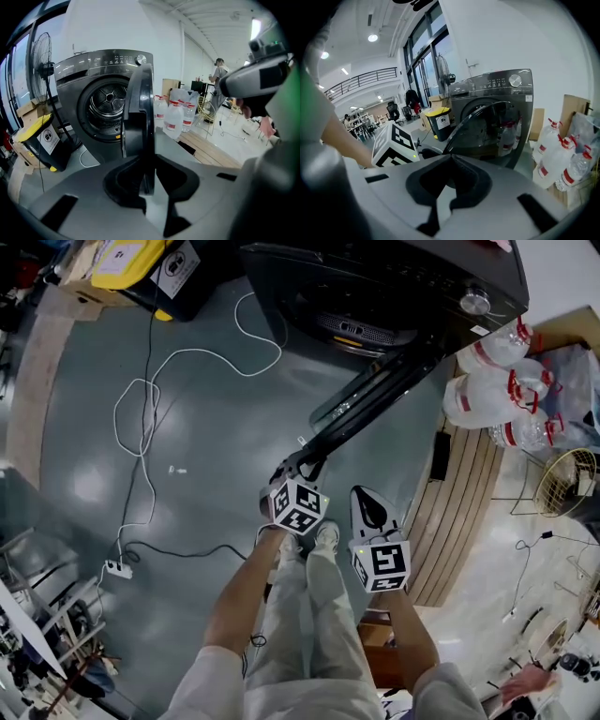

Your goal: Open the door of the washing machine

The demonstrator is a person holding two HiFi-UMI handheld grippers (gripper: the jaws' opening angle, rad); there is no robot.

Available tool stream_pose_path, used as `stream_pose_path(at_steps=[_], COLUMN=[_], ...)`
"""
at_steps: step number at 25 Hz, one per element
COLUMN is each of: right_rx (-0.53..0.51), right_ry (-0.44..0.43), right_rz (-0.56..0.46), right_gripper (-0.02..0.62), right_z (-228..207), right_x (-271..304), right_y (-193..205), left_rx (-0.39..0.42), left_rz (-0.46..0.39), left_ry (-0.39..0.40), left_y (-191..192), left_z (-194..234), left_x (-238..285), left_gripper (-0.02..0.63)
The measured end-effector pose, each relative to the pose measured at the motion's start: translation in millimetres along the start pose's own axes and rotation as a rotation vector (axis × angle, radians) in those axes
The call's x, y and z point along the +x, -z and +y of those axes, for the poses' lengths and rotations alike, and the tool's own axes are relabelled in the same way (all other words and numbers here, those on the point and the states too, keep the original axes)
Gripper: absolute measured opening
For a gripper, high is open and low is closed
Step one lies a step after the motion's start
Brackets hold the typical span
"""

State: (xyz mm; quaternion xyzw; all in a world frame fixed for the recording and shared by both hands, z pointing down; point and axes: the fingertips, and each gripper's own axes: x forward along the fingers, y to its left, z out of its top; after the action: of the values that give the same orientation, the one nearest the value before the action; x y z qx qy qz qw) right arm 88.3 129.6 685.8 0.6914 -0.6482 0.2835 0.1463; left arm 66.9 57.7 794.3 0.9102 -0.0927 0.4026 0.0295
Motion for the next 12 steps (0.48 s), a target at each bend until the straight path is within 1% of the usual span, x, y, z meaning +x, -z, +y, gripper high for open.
stream_pose_path(at_steps=[5,12], right_rx=[0.011,0.004], right_ry=[0.02,0.03], right_rz=[-0.017,-0.002], right_gripper=[-0.002,-0.002], right_z=[3,0], right_x=[-9,-25], right_y=[1,19], left_rx=[-0.017,-0.021], left_rz=[-0.016,-0.026], left_ry=[-0.006,-0.003], left_y=[2,2], left_z=[-10,-25], left_x=[-2,-2], left_gripper=[0.077,0.074])
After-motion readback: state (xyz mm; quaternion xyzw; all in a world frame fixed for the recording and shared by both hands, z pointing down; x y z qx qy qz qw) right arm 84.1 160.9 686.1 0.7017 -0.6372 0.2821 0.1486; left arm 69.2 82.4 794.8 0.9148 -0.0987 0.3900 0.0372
